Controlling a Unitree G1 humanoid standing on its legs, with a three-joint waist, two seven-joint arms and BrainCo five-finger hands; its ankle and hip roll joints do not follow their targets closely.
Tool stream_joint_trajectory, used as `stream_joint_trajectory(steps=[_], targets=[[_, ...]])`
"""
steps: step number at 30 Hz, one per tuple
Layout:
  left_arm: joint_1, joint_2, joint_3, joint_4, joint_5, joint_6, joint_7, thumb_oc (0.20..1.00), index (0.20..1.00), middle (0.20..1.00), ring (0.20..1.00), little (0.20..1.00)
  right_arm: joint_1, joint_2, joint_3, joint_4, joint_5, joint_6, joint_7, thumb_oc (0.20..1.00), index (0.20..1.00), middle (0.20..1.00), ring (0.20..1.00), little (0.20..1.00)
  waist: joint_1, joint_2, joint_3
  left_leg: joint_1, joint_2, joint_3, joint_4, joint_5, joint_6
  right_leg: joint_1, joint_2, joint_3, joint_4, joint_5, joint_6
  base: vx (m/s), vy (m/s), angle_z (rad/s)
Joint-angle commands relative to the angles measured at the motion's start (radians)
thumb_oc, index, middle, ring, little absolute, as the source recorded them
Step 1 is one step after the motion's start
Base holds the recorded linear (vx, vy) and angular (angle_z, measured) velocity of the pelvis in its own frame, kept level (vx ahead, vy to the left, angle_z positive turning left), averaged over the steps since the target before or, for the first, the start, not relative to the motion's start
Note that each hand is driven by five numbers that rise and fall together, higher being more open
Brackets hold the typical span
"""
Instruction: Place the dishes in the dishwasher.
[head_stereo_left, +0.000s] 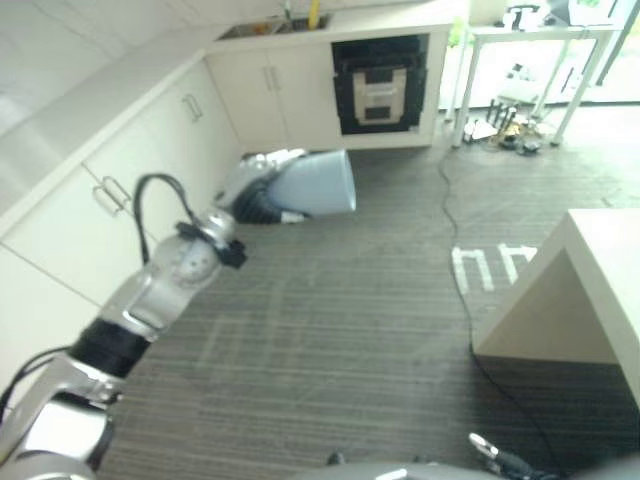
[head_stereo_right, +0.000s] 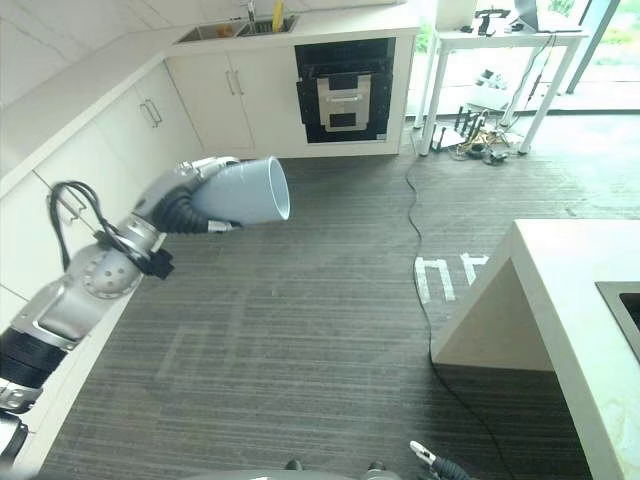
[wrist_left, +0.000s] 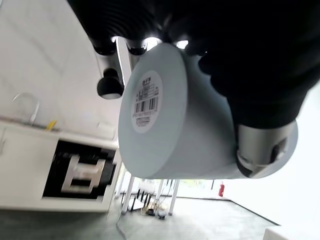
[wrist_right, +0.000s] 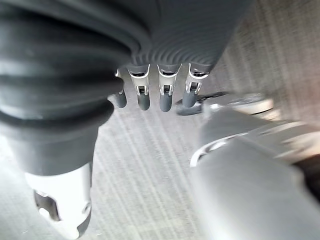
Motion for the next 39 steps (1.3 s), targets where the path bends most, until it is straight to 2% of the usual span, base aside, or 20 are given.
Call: stream_joint_trajectory(steps=[1, 8, 12, 13, 14, 15, 16, 17, 19, 21, 22, 23, 25, 27, 30, 32, 33, 34, 36, 39], targets=[[-0.126, -0.007, 0.102, -0.003, -0.047, 0.004, 0.05, 0.2, 0.2, 0.2, 0.2, 0.2, -0.067, -0.013, -0.029, 0.008, 0.0, -0.023, -0.013, 1.0, 1.0, 1.0, 1.0, 1.0, -0.013, -0.01, 0.065, 0.015, 0.077, 0.029, 0.097, -0.11, -0.068, -0.043, -0.024, 0.07, 0.097, -0.122, 0.072, 0.0, 0.0, 0.0], [-0.136, -0.014, 0.087, -0.016, -0.064, 0.017, 0.029, 0.2, 0.2, 0.2, 0.2, 0.2, -0.065, -0.015, 0.002, 0.02, -0.052, -0.039, -0.032, 1.0, 1.0, 1.0, 1.0, 1.0, -0.017, -0.004, 0.056, 0.014, 0.075, -0.01, 0.113, -0.113, -0.063, -0.029, 0.011, 0.11, 0.124, -0.157, 0.049, 0.01, -0.023, 0.1], [-0.123, -0.019, 0.095, -0.027, -0.068, 0.032, 0.026, 0.2, 0.2, 0.2, 0.2, 0.2, -0.063, -0.018, 0.015, 0.018, -0.033, -0.083, -0.018, 1.0, 1.0, 1.0, 1.0, 1.0, -0.015, -0.007, 0.055, 0.007, 0.082, -0.026, 0.144, -0.115, -0.067, -0.016, 0.029, 0.121, 0.14, -0.175, 0.033, 0.07, -0.086, 0.27], [-0.114, -0.024, 0.102, -0.031, -0.06, 0.038, 0.029, 0.2, 0.2, 0.2, 0.2, 0.2, -0.072, -0.021, 0.022, -0.004, -0.046, -0.106, -0.012, 1.0, 1.0, 1.0, 1.0, 1.0, -0.02, -0.022, 0.063, -0.023, 0.068, -0.013, 0.262, -0.165, -0.051, -0.025, 0.025, 0.126, 0.171, -0.187, 0.02, 0.08, -0.121, 0.21], [-0.113, -0.023, 0.106, -0.028, -0.065, 0.035, 0.032, 0.2, 0.2, 0.2, 0.2, 0.2, -0.076, -0.023, 0.025, -0.01, -0.051, -0.111, -0.015, 1.0, 1.0, 1.0, 1.0, 1.0, -0.022, -0.03, 0.069, -0.045, 0.065, 0.002, 0.322, -0.189, -0.043, -0.029, 0.018, 0.127, 0.183, -0.191, 0.015, 0.07, -0.104, 0.26], [-0.114, -0.022, 0.11, -0.027, -0.071, 0.034, 0.033, 0.2, 0.2, 0.2, 0.2, 0.2, -0.08, -0.025, 0.026, -0.018, -0.056, -0.114, -0.017, 1.0, 1.0, 1.0, 1.0, 1.0, -0.02, -0.035, 0.077, -0.078, 0.066, 0.008, 0.394, -0.183, -0.042, -0.028, 0.017, 0.129, 0.192, -0.192, 0.007, 0.06, -0.053, 0.26], [-0.114, -0.021, 0.113, -0.026, -0.077, 0.033, 0.032, 0.2, 0.2, 0.2, 0.2, 0.2, -0.081, -0.027, 0.027, -0.023, -0.057, -0.117, -0.018, 1.0, 1.0, 1.0, 1.0, 1.0, -0.018, -0.037, 0.084, -0.11, 0.07, 0.004, 0.443, -0.172, -0.046, -0.026, 0.021, 0.13, 0.196, -0.193, 0.002, 0.11, -0.045, 0.18], [-0.115, -0.019, 0.119, -0.024, -0.085, 0.03, 0.029, 0.2, 0.2, 0.2, 0.2, 0.2, -0.081, -0.03, 0.028, -0.023, -0.057, -0.124, -0.016, 1.0, 1.0, 1.0, 1.0, 1.0, -0.014, -0.036, 0.097, -0.152, 0.078, -0.003, 0.477, -0.137, -0.054, -0.02, 0.03, 0.136, 0.203, -0.195, -0.005, 0.18, 0.009, 0.15], [-0.113, -0.019, 0.127, -0.018, -0.087, 0.02, 0.023, 0.2, 0.2, 0.2, 0.2, 0.2, -0.084, -0.035, 0.029, -0.017, -0.059, -0.132, -0.007, 1.0, 1.0, 1.0, 1.0, 1.0, -0.012, -0.025, 0.111, -0.164, 0.1, -0.003, 0.429, -0.087, -0.067, -0.012, 0.044, 0.139, 0.211, -0.203, -0.006, 0.3, 0.14, 0.08], [-0.099, -0.025, 0.125, -0.02, -0.084, 0.021, 0.021, 0.2, 0.2, 0.2, 0.2, 0.2, -0.084, -0.042, 0.026, -0.014, -0.079, -0.128, -0.01, 1.0, 1.0, 1.0, 1.0, 1.0, 0.0, -0.002, 0.127, -0.186, 0.169, -0.009, 0.223, 0.062, -0.108, 0.029, 0.052, 0.131, 0.194, -0.211, -0.001, 0.54, 0.331, -0.07], [-0.098, -0.033, 0.125, -0.019, -0.079, 0.019, 0.019, 0.2, 0.2, 0.2, 0.2, 0.2, -0.082, -0.044, 0.025, -0.014, -0.078, -0.125, -0.012, 1.0, 1.0, 1.0, 1.0, 1.0, 0.001, -0.002, 0.13, -0.197, 0.189, 0.003, 0.196, 0.092, -0.117, 0.042, 0.042, 0.119, 0.188, -0.211, 0.004, 0.46, 0.274, -0.07], [-0.098, -0.04, 0.127, -0.012, -0.075, 0.014, 0.017, 0.2, 0.2, 0.2, 0.2, 0.2, -0.079, -0.044, 0.025, -0.014, -0.075, -0.125, -0.015, 1.0, 1.0, 1.0, 1.0, 1.0, 0.001, -0.003, 0.133, -0.209, 0.206, 0.012, 0.189, 0.11, -0.122, 0.048, 0.03, 0.107, 0.189, -0.211, 0.007, 0.36, 0.248, -0.12], [-0.091, -0.047, 0.138, 0.013, -0.068, -0.015, 0.019, 0.2, 0.2, 0.2, 0.2, 0.2, -0.07, -0.044, 0.022, -0.022, -0.077, -0.123, -0.028, 1.0, 1.0, 1.0, 1.0, 1.0, -0.001, 0.001, 0.131, -0.208, 0.226, 0.042, 0.193, 0.083, -0.119, 0.044, -0.002, 0.08, 0.226, -0.229, 0.02, 0.43, 0.334, -0.27], [-0.077, -0.059, 0.151, 0.01, -0.055, -0.018, -0.001, 0.2, 0.2, 0.2, 0.2, 0.2, -0.066, -0.041, 0.016, -0.028, -0.079, -0.113, -0.04, 1.0, 1.0, 1.0, 1.0, 1.0, 0.012, 0.001, 0.127, -0.21, 0.193, 0.012, 0.216, 0.044, -0.108, 0.055, -0.032, 0.086, 0.275, -0.263, 0.034, 0.5, 0.392, -0.43], [-0.108, -0.081, 0.112, 0.041, -0.025, -0.05, -0.013, 0.2, 0.2, 0.2, 0.2, 0.2, -0.038, -0.014, 0.008, -0.056, -0.045, -0.131, -0.064, 1.0, 1.0, 1.0, 1.0, 1.0, 0.029, 0.001, 0.111, -0.194, 0.117, -0.002, 0.207, -0.004, -0.064, 0.054, -0.061, 0.073, 0.394, -0.323, 0.059, 0.42, 0.343, -0.4], [-0.136, -0.088, 0.08, 0.06, -0.007, -0.061, -0.009, 0.2, 0.2, 0.2, 0.2, 0.2, -0.02, 0.007, 0.005, -0.097, -0.024, -0.143, -0.083, 1.0, 1.0, 1.0, 1.0, 1.0, 0.033, -0.01, 0.108, -0.169, 0.068, 0.003, 0.185, -0.034, -0.021, -0.014, -0.113, 0.046, 0.583, -0.287, 0.097, 0.27, 0.268, 0.21], [-0.138, -0.088, 0.078, 0.061, -0.006, -0.061, -0.008, 0.2, 0.2, 0.2, 0.2, 0.2, -0.019, 0.009, 0.005, -0.101, -0.024, -0.143, -0.084, 1.0, 1.0, 1.0, 1.0, 1.0, 0.035, -0.007, 0.106, -0.169, 0.069, 0.004, 0.182, -0.034, -0.017, -0.023, -0.113, 0.045, 0.593, -0.277, 0.099, 0.21, 0.227, 0.43], [-0.145, -0.079, 0.065, 0.072, -0.004, -0.059, -0.002, 0.2, 0.2, 0.2, 0.2, 0.2, -0.016, 0.019, 0.008, -0.138, -0.04, -0.129, -0.089, 1.0, 1.0, 1.0, 1.0, 1.0, 0.039, -0.015, 0.11, -0.13, 0.044, 0.025, 0.156, -0.052, 0.004, -0.072, -0.151, 0.02, 0.695, -0.227, 0.112, 0.23, 0.165, 0.33], [-0.157, -0.075, 0.046, 0.067, -0.006, -0.054, 0.006, 0.2, 0.2, 0.2, 0.2, 0.2, -0.027, 0.026, 0.019, -0.148, -0.028, -0.13, -0.096, 1.0, 1.0, 1.0, 1.0, 1.0, 0.021, -0.017, 0.12, -0.097, 0.021, 0.028, 0.141, -0.075, 0.015, -0.126, -0.069, 0.024, 0.646, -0.207, 0.111, 0.19, 0.087, -0.13], [-0.157, -0.075, 0.046, 0.067, -0.006, -0.054, 0.006, 0.2, 0.2, 0.2, 0.2, 0.2, -0.027, 0.025, 0.019, -0.148, -0.028, -0.13, -0.096, 1.0, 1.0, 1.0, 1.0, 1.0, 0.022, -0.015, 0.119, -0.099, 0.023, 0.028, 0.142, -0.075, 0.014, -0.126, -0.067, 0.024, 0.643, -0.205, 0.111, 0.13, -0.029, 0.12]])
